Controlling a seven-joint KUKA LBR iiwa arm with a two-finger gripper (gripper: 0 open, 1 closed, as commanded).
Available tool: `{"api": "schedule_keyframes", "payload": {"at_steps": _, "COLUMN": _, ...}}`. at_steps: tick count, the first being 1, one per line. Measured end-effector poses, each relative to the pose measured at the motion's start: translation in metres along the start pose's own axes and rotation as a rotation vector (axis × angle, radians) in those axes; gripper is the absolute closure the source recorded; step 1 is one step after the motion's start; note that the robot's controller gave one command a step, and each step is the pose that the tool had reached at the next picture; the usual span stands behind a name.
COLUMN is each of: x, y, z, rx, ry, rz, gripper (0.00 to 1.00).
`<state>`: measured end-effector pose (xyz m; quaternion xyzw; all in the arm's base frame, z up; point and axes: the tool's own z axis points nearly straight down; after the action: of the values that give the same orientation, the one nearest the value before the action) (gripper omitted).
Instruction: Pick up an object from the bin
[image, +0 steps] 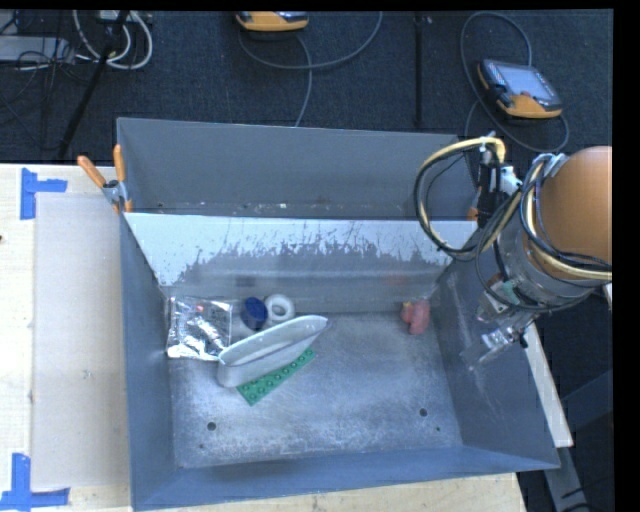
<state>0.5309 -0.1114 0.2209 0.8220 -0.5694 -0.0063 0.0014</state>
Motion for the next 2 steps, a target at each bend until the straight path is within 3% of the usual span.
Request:
{"api": "schedule_keyframes", "payload": {"at_steps": 1, "x": 0.008, "y": -0.075, "z": 0.104, "rx": 0.005, "ry": 0.002, "rz": -0.147, "gripper": 1.00}}
{"api": "schedule_keyframes", "payload": {"at_steps": 2, "x": -0.023, "y": -0.084, "z": -0.035, "rx": 0.015, "ry": 0.011, "rz": -0.263, "gripper": 1.00}}
